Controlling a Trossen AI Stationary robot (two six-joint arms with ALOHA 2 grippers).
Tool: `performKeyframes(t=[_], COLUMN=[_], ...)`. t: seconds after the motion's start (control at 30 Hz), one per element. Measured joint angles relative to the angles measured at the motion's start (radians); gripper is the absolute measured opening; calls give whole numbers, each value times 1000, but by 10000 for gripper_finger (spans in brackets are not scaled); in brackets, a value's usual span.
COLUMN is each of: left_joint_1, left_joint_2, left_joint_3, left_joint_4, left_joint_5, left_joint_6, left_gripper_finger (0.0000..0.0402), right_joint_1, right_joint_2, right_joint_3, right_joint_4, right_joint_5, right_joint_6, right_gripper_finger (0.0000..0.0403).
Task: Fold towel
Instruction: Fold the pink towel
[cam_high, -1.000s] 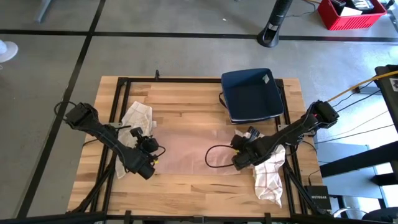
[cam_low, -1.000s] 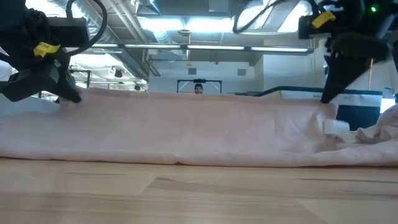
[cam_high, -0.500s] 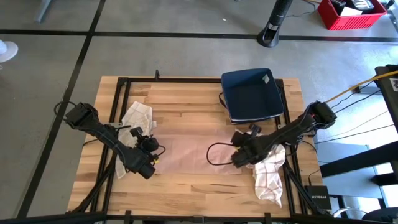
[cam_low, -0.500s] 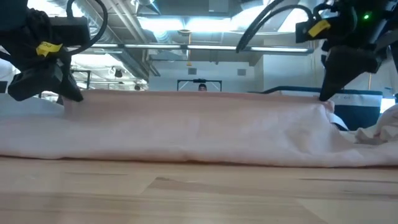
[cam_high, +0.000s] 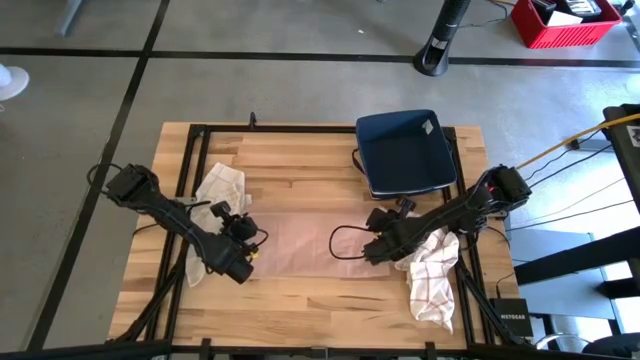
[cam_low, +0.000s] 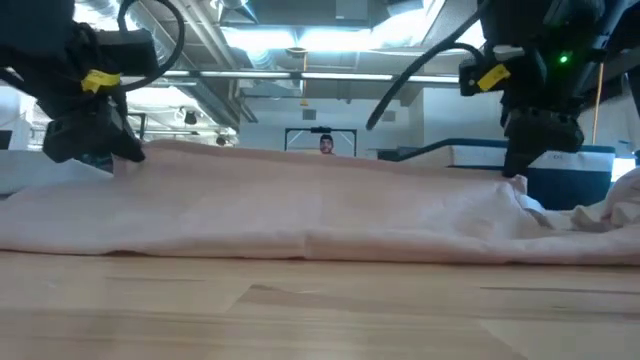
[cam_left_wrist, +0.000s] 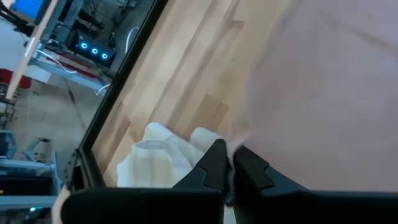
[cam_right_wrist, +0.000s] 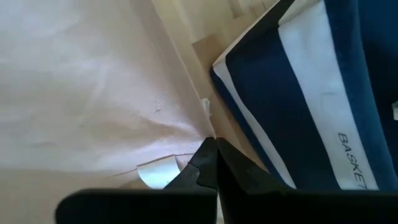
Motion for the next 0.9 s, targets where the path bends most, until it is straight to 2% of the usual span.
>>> performKeyframes(t=[0.13,0.27,0.43,0.5,0.6,0.73,0.8,0.9], left_joint_1=[32,62,57,27,-34,-92,-100,-96], left_joint_2=[0,0,1,1,1,7,17,35], left_joint_3=[0,2,81,118,135,96,56,20], left_joint_4=[49,49,-17,-10,91,321,420,492], left_joint_5=[5,17,136,159,209,335,398,493], left_joint_6=[56,75,112,124,158,225,238,251], left_gripper_finger=[15,69,135,150,162,161,157,150], right_joint_1=[-18,-21,-9,11,70,148,156,134], right_joint_2=[4,4,-3,-11,-16,-11,4,43], right_joint_3=[0,7,82,112,125,52,2,-51], right_joint_4=[3,-27,-125,-98,69,477,644,752], right_joint_5=[-3,-9,-67,-89,-102,-129,-191,-286], right_joint_6=[5,5,-8,-38,-152,-383,-461,-478], right_gripper_finger=[38,100,163,178,191,195,195,195])
